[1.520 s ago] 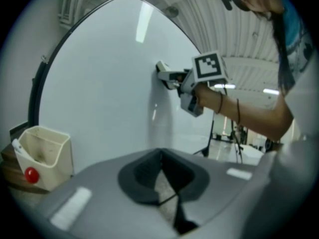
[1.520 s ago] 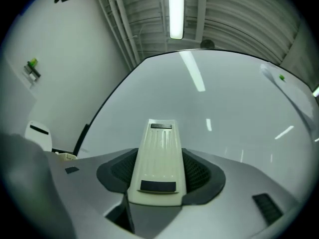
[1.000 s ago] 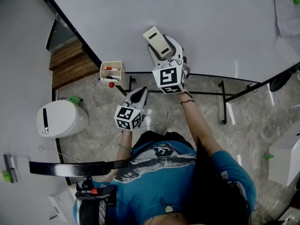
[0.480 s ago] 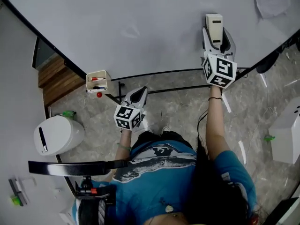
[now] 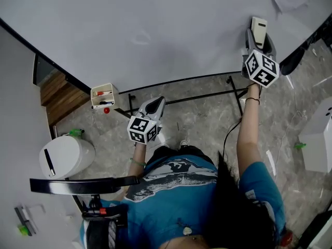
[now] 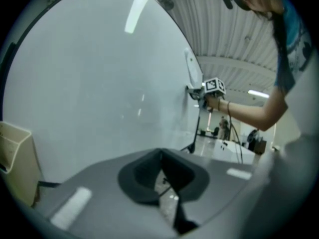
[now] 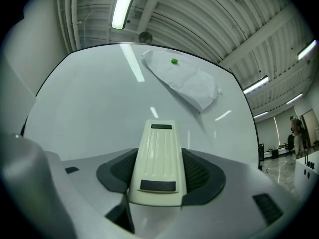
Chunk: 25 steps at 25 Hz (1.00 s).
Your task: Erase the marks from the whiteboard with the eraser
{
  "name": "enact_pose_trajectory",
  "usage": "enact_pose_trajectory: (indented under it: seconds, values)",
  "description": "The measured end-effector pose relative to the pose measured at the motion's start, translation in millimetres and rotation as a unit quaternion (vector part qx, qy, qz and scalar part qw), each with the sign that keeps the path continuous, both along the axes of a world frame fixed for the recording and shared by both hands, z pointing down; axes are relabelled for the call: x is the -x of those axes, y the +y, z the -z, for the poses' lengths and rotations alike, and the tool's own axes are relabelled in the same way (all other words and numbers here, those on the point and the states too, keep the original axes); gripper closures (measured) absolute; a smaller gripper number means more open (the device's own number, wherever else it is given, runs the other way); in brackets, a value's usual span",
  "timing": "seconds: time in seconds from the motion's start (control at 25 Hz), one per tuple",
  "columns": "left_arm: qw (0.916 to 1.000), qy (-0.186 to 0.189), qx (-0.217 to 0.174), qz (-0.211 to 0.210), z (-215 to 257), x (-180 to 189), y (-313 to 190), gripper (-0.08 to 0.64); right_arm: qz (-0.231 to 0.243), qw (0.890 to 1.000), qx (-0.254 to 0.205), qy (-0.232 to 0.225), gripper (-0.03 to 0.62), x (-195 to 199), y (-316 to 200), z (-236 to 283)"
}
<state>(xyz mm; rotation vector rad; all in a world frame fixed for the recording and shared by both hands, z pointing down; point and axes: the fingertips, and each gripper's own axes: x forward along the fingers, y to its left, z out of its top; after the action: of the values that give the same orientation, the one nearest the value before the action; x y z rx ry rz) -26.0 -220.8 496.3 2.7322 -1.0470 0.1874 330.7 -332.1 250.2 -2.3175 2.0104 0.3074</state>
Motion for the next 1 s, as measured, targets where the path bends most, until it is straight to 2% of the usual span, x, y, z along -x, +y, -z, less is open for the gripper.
enact_pose_trajectory:
  seconds: [0.32, 0.48, 0.68, 1.0]
  values:
    - [0.9998, -0.003, 0.004, 0.020, -4.2, 13.8, -2.4, 0.555, 0.011, 1.000, -0.001, -0.012, 0.328, 14.2, -12.6, -7.8]
    - [0.9997, -0.004, 0.008, 0.025, -8.8, 19.3, -1.2, 0.555, 0.028, 1.000, -0.010, -0.010, 0.328, 37.3, -15.3, -5.6]
    - [0.9994, -0.002, 0.009, 0.034, -11.7, 27.9, 0.0, 0.555, 0.073, 0.997, -0.027, 0.011, 0.328, 101.4, -18.3, 0.1]
    - [0.9984, -0.001, 0.012, 0.055, -14.2, 40.6, 0.3, 0.555, 0.135, 0.987, -0.043, 0.079, 0.328, 225.9, -18.7, -0.8]
